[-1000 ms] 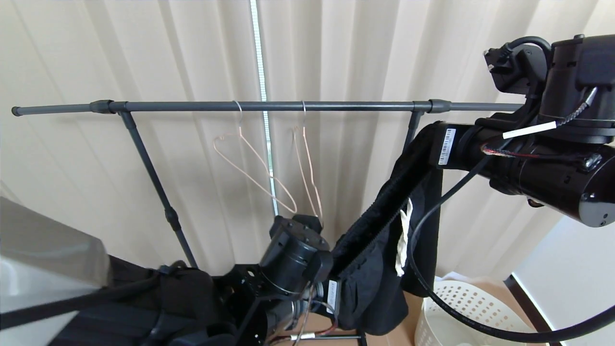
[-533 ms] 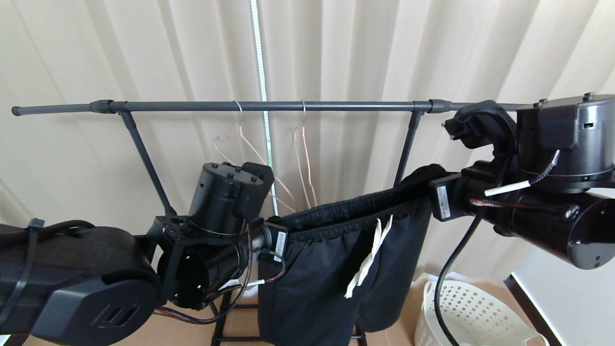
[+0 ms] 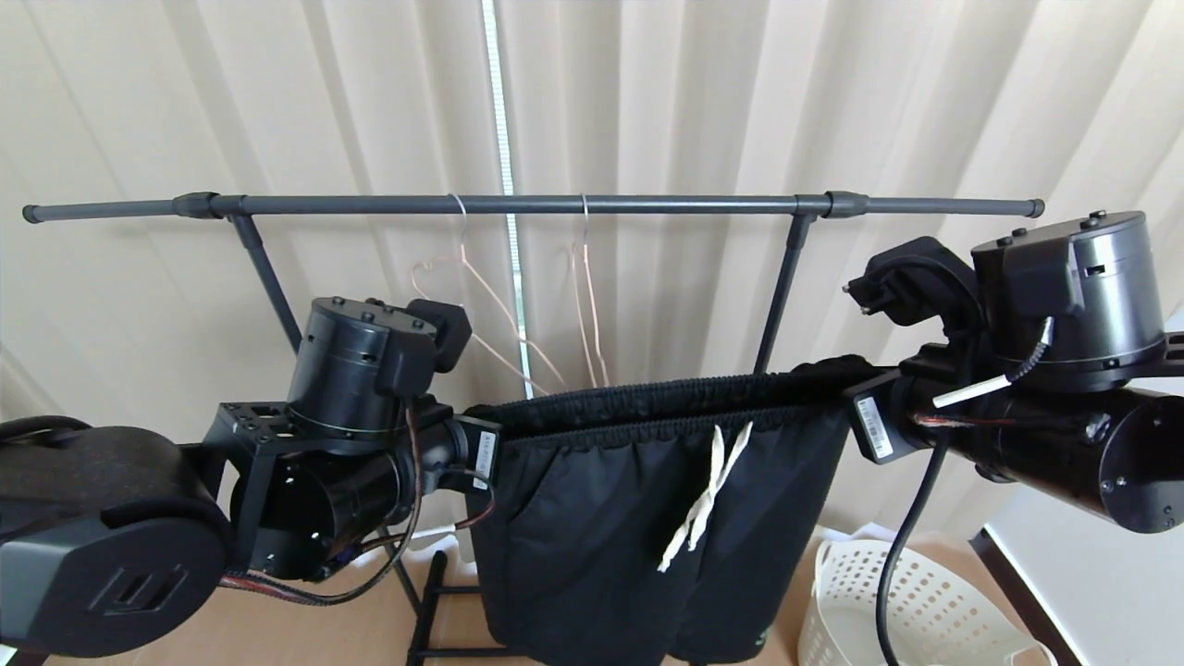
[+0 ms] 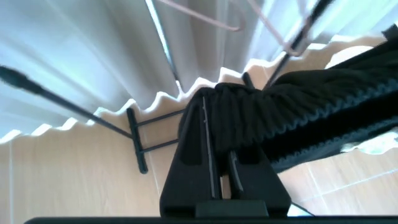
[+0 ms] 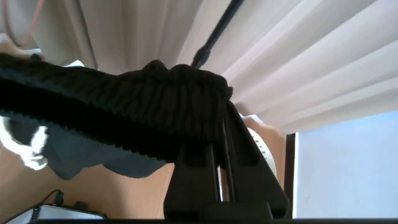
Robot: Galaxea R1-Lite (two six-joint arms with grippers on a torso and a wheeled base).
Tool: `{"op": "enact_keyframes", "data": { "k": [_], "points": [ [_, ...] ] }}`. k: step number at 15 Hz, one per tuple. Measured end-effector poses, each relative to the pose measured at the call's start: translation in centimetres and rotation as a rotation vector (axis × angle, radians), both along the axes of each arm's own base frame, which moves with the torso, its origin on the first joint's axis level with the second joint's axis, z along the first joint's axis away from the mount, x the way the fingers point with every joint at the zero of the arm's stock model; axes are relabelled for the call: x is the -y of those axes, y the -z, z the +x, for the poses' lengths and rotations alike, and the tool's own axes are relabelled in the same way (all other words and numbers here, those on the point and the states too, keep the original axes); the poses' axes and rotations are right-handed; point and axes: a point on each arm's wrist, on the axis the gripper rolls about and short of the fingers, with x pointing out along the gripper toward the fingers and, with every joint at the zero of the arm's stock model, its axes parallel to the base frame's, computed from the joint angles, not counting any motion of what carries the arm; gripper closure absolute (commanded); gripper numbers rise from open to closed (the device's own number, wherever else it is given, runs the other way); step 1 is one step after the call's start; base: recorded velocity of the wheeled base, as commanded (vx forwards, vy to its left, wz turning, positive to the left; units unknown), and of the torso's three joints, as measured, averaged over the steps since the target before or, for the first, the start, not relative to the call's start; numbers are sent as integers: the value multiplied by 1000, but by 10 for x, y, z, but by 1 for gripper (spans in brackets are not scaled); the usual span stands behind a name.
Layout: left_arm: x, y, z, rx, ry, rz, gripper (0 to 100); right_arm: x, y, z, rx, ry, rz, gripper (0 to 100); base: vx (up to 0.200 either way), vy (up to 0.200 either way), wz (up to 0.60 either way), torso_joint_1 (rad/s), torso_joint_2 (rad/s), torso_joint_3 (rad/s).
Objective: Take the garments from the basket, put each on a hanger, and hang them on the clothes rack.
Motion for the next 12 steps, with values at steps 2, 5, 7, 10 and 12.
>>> {"op": "enact_keyframes", "data": {
  "k": [2, 5, 7, 10, 12],
  "points": [
    [-8, -5, 4, 11, 0, -2, 100, 7, 1, 7, -9, 25, -25, 100, 0, 0, 0, 0, 0, 0],
    [-4, -24, 15, 52, 62, -54, 100, 9, 6, 4, -45, 14, -66, 100, 0, 0, 0, 0, 0, 0],
    [3, -33, 25, 77, 84, -81, 100, 6, 10, -8, -100, -23, -105, 100, 0, 0, 0, 0, 0, 0],
    [20, -47, 51, 131, 89, -117, 100, -9, 9, -41, -197, -133, -153, 100, 0, 0, 0, 0, 0, 0],
    [32, -54, 69, 168, 90, -141, 100, -24, 4, -61, -221, -201, -129, 100, 0, 0, 0, 0, 0, 0]
  ]
}}
